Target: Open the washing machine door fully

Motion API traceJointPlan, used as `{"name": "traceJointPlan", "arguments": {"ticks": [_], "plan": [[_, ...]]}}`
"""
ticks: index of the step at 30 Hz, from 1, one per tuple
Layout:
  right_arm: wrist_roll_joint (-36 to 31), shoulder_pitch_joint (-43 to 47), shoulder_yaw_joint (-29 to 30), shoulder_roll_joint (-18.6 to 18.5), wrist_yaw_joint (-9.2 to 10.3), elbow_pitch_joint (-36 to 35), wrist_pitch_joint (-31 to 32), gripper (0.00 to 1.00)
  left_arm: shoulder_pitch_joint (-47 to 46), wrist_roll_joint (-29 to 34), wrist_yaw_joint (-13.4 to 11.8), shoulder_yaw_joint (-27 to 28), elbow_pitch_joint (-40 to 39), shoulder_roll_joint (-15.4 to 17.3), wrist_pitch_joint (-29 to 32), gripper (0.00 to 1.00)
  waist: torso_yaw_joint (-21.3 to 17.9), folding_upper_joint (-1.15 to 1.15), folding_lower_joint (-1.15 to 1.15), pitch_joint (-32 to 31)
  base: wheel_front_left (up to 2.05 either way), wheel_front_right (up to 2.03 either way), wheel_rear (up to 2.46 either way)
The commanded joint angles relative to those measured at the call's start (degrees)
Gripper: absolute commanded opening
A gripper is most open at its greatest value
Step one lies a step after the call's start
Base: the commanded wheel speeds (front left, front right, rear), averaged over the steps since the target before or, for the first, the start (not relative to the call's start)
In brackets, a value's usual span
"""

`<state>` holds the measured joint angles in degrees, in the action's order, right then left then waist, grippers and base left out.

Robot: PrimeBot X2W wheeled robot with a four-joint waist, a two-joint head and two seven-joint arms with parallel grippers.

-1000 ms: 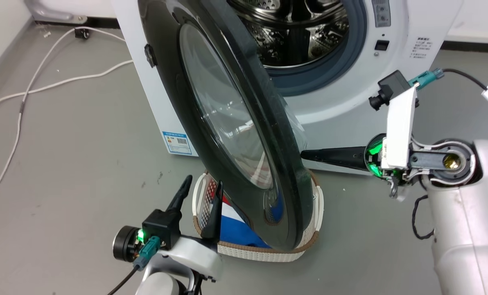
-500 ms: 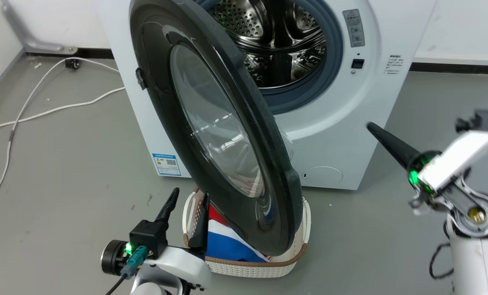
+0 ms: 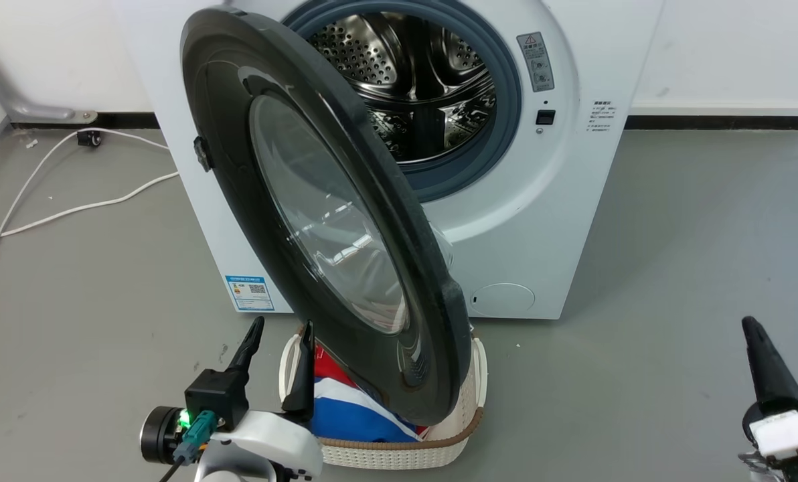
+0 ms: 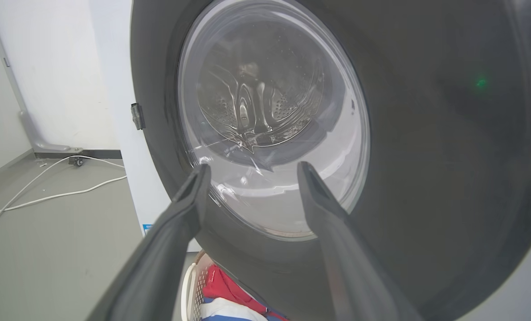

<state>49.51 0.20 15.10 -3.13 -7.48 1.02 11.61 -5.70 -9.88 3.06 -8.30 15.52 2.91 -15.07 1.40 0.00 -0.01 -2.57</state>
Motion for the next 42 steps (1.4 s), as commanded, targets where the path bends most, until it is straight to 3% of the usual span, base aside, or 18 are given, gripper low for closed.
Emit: {"name": "traceJointPlan", "arguments": {"ticks": [1, 9, 14, 17, 28, 42], "plan": [[-1.64, 0.91, -0.17, -0.03, -0.02, -1.24, -1.87, 1.0, 0.73, 0.24, 0.2, 0.48, 0.01, -0.03, -0.15, 1.0, -0.33, 0.0, 0.01, -0.14, 0.0, 0.0, 0.0], [-24.19, 4.3, -0.36, -2.08, -0.02, -6.14, -12.16, 1.0, 0.9, 0.71, 0.52, 1.71, 0.28, -0.03, -0.15, 1.0, -1.08, 0.0, 0.01, 0.14, 0.0, 0.0, 0.0], [-37.83, 5.07, -2.12, -2.9, -0.01, -8.33, -15.06, 1.0, 0.59, 0.89, 0.6, 1.89, 0.46, -0.04, -0.15, 1.0, -1.12, 0.0, 0.01, 0.67, 0.0, 0.0, 0.0], [-42.51, 6.4, -5.03, -1.99, -0.01, -9.05, -16.03, 1.0, 0.44, 1.02, 0.66, 1.82, 0.56, -0.04, -0.15, 1.0, -0.96, 0.0, 0.01, 0.85, 0.0, 0.0, 0.0], [-45.65, 9.33, -9.09, 0.08, 0.0, -3.61, -19.76, 1.0, 0.61, 1.2, 0.79, 2.11, 1.03, -0.04, -0.15, 1.0, -1.16, 0.0, 0.01, 0.91, 0.0, 0.0, 0.0], [-46.78, 7.73, -9.51, 0.29, 0.0, -2.95, -19.84, 1.0, 0.34, 1.32, 0.66, 1.99, 1.79, -0.04, -0.14, 1.0, -1.27, 0.0, 0.01, 0.76, 0.0, 0.0, 0.0]]}}
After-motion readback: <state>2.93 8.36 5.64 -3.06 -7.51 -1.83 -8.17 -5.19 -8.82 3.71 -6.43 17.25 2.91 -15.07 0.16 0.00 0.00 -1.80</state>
